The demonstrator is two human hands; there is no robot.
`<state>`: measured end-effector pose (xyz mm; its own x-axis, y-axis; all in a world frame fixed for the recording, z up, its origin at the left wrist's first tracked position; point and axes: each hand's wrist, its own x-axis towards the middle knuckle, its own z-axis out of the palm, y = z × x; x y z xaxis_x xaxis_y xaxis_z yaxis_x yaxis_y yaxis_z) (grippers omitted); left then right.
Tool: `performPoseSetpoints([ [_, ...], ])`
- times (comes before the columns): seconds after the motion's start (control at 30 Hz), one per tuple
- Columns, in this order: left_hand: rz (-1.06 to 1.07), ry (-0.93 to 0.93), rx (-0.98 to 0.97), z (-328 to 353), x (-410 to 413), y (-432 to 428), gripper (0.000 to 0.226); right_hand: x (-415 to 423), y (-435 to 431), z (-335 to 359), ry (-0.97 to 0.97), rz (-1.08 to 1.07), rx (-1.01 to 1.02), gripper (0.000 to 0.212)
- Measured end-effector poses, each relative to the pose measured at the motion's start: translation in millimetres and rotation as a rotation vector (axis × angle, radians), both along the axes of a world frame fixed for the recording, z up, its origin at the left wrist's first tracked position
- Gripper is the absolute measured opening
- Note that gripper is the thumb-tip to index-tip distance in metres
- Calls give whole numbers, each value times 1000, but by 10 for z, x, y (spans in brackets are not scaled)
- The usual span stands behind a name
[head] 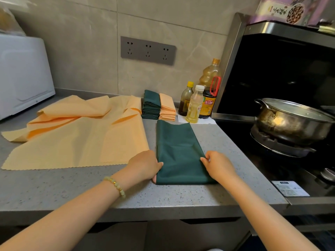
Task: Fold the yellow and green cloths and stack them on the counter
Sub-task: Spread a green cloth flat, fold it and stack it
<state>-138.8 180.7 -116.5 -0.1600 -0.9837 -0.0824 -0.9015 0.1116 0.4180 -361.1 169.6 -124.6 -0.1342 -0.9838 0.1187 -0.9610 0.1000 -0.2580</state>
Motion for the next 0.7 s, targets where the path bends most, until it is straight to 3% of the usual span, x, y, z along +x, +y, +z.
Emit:
performPoseSetpoints([
  [0.07, 23, -124, -187, 49, -74, 40, 29, 20, -8, 6, 38, -6, 10, 37],
  [0.13, -9, -118, -394, 71, -175, 52, 28, 27, -3, 3, 47, -10, 6, 36],
  [0.2, -141, -82, -456, 13, -288, -4, 39, 30, 10, 0, 35, -11, 1, 35],
  [0.3, -310, -197, -271, -152, -424, -129, 58, 27, 22, -4, 25, -10, -16, 34],
  [0.4, -308, -265, -120, -289, -457, -202, 67, 14, 27, -15, 9, -4, -28, 34],
  [0.6, -302, -243, -110, -329, -456, -193, 70, 1, 31, -19, -9, -7, -40, 34],
  [0.7, -307, -249, -111, -329, -455, -175, 75, 85, 114, 35, 120, -7, -121, 16],
])
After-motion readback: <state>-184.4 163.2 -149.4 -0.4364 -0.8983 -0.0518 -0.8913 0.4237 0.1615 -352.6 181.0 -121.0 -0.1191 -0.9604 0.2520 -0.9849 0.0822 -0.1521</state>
